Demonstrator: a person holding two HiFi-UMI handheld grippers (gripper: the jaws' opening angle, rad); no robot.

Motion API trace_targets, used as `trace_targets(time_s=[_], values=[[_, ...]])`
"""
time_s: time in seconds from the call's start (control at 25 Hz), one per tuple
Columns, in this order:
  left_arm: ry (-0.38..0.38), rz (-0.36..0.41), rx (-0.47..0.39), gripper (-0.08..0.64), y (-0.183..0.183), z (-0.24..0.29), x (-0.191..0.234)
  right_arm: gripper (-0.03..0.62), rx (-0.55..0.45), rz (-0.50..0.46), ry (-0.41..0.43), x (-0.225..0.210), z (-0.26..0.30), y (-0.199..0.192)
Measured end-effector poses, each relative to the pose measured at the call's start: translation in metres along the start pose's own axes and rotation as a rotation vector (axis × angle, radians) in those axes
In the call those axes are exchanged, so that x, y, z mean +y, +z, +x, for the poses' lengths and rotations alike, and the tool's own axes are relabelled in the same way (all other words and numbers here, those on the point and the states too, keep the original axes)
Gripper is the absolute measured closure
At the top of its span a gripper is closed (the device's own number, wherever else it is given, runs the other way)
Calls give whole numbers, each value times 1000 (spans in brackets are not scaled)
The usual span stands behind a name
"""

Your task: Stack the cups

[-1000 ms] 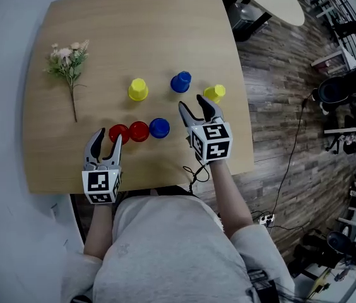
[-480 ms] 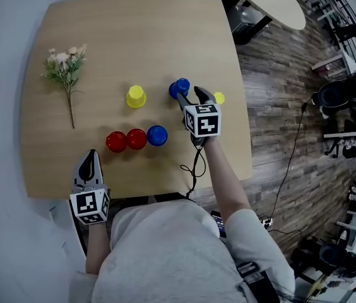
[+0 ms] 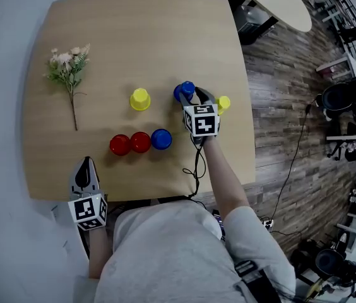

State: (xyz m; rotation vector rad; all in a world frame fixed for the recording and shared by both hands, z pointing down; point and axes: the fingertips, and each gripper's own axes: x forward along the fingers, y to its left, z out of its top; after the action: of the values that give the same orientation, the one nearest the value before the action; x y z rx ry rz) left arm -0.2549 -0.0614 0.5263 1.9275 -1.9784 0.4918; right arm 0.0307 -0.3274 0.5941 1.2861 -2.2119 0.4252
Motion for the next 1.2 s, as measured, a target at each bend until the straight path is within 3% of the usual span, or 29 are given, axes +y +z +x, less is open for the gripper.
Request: trace_targets(time_s=[0.28, 0.6, 0.96, 1.2], values=[[-49, 23, -23, 551, 14, 17, -10, 371, -74, 15, 54, 18, -37, 21], [-114, 51, -54, 551, 32, 34, -17, 373, -153, 7, 154, 67, -103, 43], [-156, 63, -58, 551, 33, 36, -22, 373, -102, -42, 267, 129, -144, 20], [-171, 60, -79, 551, 39, 36, -17, 373, -59, -76, 294, 152, -150, 1]])
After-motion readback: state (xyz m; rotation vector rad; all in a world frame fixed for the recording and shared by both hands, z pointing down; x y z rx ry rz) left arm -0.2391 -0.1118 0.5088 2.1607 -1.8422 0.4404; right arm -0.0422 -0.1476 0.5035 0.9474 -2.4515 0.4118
